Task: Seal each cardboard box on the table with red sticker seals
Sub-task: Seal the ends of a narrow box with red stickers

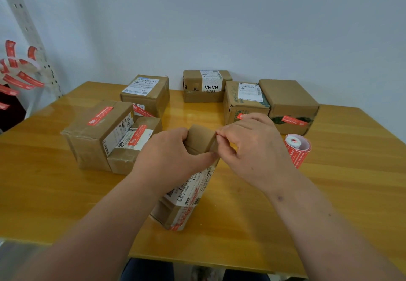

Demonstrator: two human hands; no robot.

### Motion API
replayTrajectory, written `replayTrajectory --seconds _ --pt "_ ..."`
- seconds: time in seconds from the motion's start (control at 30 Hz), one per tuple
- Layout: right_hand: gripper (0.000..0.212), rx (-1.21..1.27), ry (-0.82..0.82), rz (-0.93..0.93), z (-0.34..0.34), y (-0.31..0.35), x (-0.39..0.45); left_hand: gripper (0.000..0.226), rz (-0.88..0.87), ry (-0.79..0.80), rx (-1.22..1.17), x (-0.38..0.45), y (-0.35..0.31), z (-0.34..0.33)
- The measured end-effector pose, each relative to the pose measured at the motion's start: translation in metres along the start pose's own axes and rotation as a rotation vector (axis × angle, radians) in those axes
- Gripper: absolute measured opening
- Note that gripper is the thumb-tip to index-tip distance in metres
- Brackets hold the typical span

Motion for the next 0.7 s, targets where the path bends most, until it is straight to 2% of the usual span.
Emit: replayTrajectory --seconds 0.4,0.53,0.7 --pt "0.033 -0.09 -0.049 -0.06 -0.0038 0.0039 -0.0026 0.051 0.117 0.024 -0.07 -0.0056 0.006 -0.0092" --pt "0.031 0.005 -0.025 -0.122 -0.0068 0.0006 -0.0039 0.049 0.124 0.033 -0.085 -0.0058 0.0072 -0.0102" --pt "0.027 0.197 -0.016 -0.288 -0.002 -0.004 -0.0044 0.048 0.156 0.053 -0.151 -0.004 0.0083 -0.0091"
Point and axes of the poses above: each hand's wrist, its own x-axis towards the middle knuckle, its own z-axis out of the back of the hand, y = z × x, the point moved 6 cm from there along x, towards the middle knuckle, and after that the axes turned 5 degrees about -y, right-handed, at the moved point
